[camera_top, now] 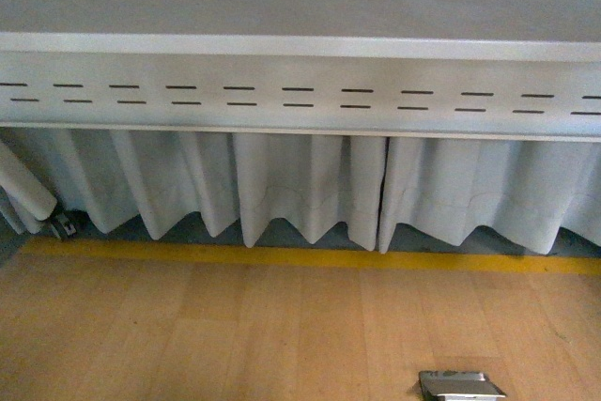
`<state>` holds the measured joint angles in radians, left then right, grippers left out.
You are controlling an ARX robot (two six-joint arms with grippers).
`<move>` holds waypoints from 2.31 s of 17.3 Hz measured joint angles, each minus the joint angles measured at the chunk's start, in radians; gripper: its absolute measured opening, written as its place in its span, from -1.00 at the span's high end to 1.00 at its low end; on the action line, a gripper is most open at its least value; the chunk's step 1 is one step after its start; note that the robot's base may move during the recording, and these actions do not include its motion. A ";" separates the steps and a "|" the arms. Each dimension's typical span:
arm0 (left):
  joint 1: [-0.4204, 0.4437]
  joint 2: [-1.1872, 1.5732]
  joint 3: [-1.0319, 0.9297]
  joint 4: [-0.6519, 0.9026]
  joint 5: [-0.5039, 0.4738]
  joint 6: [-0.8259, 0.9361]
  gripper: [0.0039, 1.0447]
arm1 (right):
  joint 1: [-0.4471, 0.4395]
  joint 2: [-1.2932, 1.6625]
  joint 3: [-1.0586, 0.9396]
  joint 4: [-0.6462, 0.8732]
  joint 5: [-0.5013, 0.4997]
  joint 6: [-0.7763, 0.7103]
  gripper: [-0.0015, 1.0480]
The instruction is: Open oven
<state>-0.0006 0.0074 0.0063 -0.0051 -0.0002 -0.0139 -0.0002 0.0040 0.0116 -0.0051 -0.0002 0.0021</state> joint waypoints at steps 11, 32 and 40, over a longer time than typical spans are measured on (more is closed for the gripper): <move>0.000 0.000 0.000 0.000 0.000 0.000 -0.88 | 0.000 0.000 0.000 0.000 0.000 0.000 -0.87; 0.000 0.000 0.000 -0.002 -0.001 0.000 -0.88 | 0.000 0.000 0.000 0.000 0.000 0.000 -0.87; 0.000 0.000 0.000 0.001 0.000 0.003 -0.88 | 0.000 0.000 0.000 0.001 0.000 -0.001 -0.87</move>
<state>-0.0006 0.0074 0.0063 -0.0044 -0.0002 -0.0109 -0.0002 0.0040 0.0116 -0.0040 -0.0002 0.0010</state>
